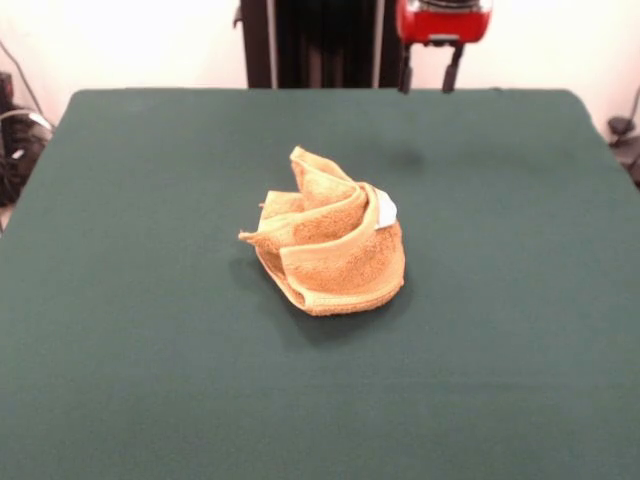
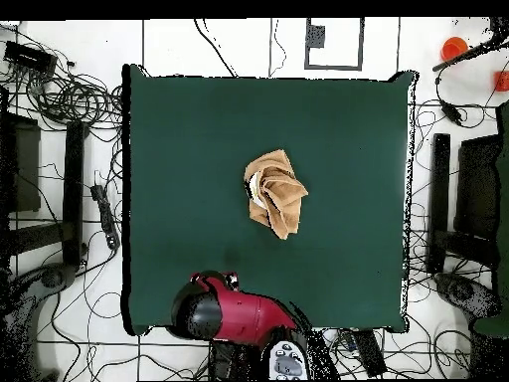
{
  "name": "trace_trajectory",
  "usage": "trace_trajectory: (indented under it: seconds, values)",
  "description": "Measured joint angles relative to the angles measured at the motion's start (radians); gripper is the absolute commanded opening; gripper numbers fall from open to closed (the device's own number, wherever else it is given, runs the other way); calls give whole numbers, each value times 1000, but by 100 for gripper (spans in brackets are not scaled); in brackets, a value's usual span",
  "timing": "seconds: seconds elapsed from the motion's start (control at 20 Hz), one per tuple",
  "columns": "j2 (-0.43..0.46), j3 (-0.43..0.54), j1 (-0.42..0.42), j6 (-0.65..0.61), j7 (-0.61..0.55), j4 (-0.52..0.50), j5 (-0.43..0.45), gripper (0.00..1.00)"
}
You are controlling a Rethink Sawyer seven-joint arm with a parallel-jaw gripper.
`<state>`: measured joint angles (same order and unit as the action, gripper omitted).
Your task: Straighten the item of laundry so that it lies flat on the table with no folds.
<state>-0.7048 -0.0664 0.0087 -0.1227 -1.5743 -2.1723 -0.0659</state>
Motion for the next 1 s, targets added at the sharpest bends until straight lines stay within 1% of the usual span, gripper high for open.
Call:
trace_trajectory:
  seconds: [0.6,1.0]
  values:
    - [33,0,-63,0,0,0,0,100]
    - [33,0,-68,0,0,2,0,100]
